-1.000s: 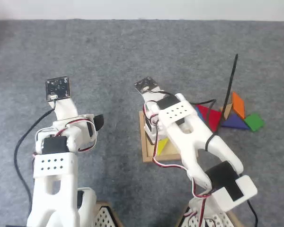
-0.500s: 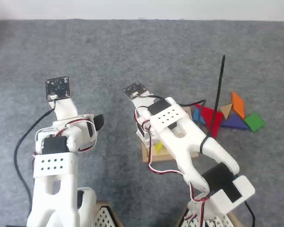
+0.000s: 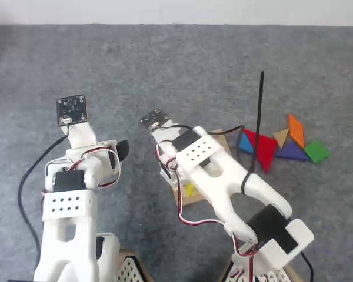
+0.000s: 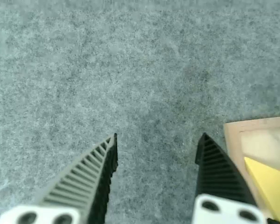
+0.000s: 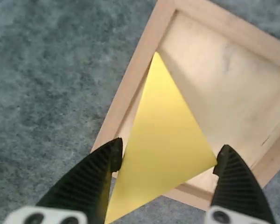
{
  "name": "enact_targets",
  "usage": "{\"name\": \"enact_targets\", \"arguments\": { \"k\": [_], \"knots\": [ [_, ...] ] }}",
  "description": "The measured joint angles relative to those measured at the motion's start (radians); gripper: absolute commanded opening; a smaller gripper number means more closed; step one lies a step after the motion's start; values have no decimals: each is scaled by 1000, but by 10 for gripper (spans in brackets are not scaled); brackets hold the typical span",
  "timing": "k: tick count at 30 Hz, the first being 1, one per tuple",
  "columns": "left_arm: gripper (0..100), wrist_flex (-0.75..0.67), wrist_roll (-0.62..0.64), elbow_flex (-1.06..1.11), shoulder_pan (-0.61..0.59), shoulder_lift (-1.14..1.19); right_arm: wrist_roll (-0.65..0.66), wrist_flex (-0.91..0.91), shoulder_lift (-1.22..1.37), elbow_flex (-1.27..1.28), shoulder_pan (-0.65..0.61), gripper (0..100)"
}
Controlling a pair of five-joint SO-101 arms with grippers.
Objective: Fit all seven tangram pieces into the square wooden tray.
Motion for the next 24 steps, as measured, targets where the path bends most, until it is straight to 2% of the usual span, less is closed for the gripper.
{"name": "enact_targets", "arguments": {
  "k": [16, 22, 24],
  "knots": [
    [269, 0, 0, 0, 0, 0, 15, -52, 0, 60, -11, 288],
    [269, 0, 0, 0, 0, 0, 18, -60, 0, 61, -12, 448],
    [269, 0, 0, 0, 0, 0, 18, -66, 0, 61, -14, 465]
  ]
}}
